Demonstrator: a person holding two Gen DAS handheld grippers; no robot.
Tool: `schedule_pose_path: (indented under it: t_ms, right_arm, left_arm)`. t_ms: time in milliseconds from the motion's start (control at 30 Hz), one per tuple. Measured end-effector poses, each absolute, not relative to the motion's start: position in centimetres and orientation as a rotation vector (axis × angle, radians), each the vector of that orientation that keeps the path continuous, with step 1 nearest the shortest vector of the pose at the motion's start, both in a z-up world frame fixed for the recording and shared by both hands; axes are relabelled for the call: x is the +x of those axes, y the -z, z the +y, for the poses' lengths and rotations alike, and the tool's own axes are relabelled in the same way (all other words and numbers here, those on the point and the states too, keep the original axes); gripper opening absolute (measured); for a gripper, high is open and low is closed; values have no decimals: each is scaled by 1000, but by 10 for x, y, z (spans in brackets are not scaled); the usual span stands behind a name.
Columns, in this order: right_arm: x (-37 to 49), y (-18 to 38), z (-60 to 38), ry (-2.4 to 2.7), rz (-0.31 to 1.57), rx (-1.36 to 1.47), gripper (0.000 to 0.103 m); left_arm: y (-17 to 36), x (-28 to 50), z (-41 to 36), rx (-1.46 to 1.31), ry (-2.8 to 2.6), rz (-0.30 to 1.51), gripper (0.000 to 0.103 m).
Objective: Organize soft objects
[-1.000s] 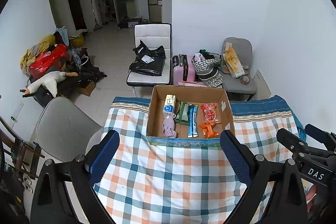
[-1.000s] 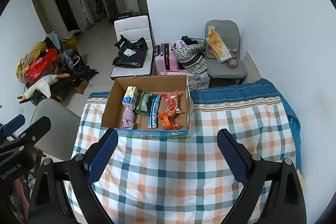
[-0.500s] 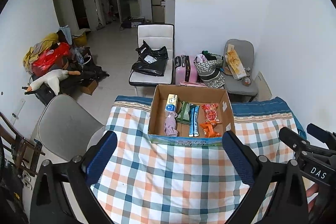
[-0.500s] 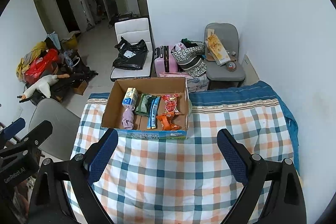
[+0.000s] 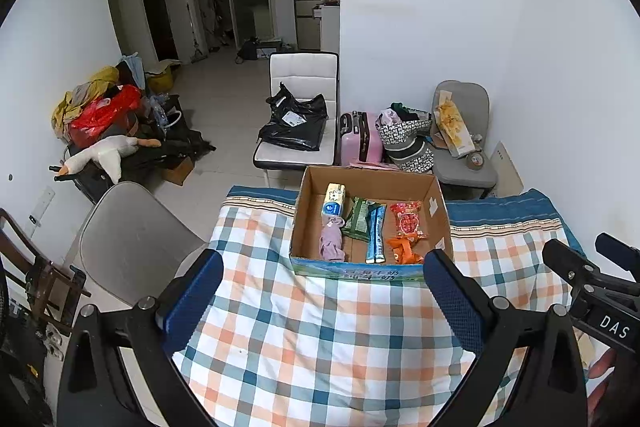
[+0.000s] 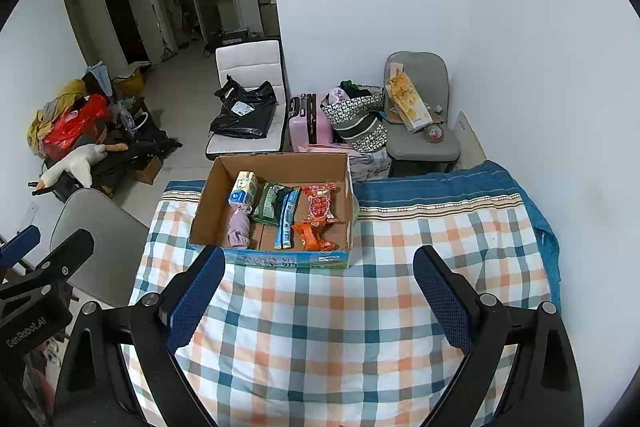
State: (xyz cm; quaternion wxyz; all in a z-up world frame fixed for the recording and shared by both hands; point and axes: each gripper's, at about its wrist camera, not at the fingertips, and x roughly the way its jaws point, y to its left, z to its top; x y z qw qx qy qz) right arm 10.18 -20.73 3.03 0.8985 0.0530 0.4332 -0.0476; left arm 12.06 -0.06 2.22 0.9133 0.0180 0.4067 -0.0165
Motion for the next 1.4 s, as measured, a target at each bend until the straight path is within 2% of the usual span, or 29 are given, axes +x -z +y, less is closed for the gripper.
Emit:
schedule_pose_path:
  t_ms: [1400]
  right_arm:
    - [90,-34,-202,93,890,105,97]
  left_arm:
    - [-22,112,3,26,27,840,102]
